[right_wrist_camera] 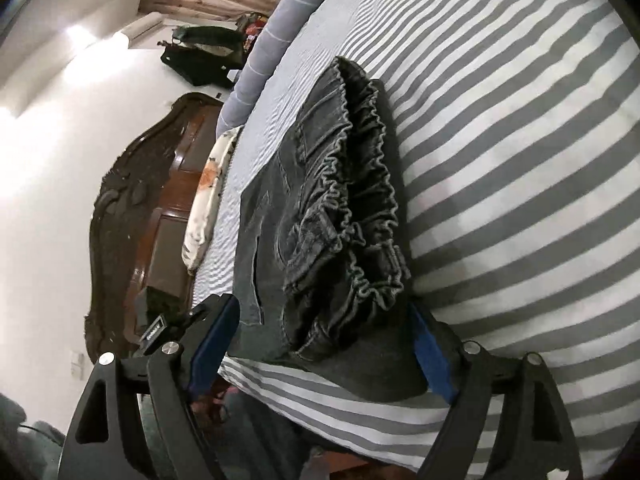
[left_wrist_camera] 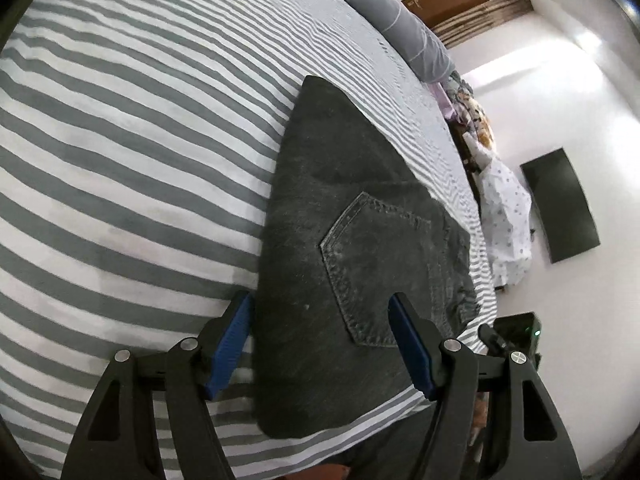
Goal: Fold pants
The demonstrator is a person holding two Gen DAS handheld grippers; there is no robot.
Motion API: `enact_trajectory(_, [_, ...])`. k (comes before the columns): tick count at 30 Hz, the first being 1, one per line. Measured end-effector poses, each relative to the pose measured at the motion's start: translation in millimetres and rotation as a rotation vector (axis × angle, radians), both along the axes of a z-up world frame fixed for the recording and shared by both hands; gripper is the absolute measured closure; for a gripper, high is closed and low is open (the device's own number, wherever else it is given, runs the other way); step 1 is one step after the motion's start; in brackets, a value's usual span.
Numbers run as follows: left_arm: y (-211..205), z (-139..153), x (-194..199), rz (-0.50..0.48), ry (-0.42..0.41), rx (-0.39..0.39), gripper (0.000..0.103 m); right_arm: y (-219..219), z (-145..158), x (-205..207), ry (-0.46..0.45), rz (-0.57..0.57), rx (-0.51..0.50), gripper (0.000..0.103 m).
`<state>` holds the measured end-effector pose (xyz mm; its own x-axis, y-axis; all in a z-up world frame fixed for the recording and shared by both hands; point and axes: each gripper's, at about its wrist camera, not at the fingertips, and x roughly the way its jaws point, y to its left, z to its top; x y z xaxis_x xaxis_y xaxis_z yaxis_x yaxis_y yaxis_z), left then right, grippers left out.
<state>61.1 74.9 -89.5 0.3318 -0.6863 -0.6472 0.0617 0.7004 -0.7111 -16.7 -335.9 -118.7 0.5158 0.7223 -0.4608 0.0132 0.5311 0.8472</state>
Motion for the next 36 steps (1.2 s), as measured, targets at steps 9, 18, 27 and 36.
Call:
enact_trajectory(9, [-13, 7, 1, -0.042, -0.023, 0.007, 0.034, -1, -2, 11, 0.003, -0.032, 0.008, 0.031])
enact_trajectory(18, [-2, 3, 4, -0.011, 0.011, -0.038, 0.051, 2, 5, 13, -0.021, 0.002, 0.029, 0.055])
enact_trajectory(27, [-7, 14, 1, -0.034, -0.035, -0.012, 0.058, 7, 4, 16, 0.002, 0.008, -0.069, 0.055])
enact_trajectory(36, [-1, -1, 4, -0.025, -0.013, 0.007, 0.058, -10, -5, -4, 0.006, -0.008, -0.044, 0.041])
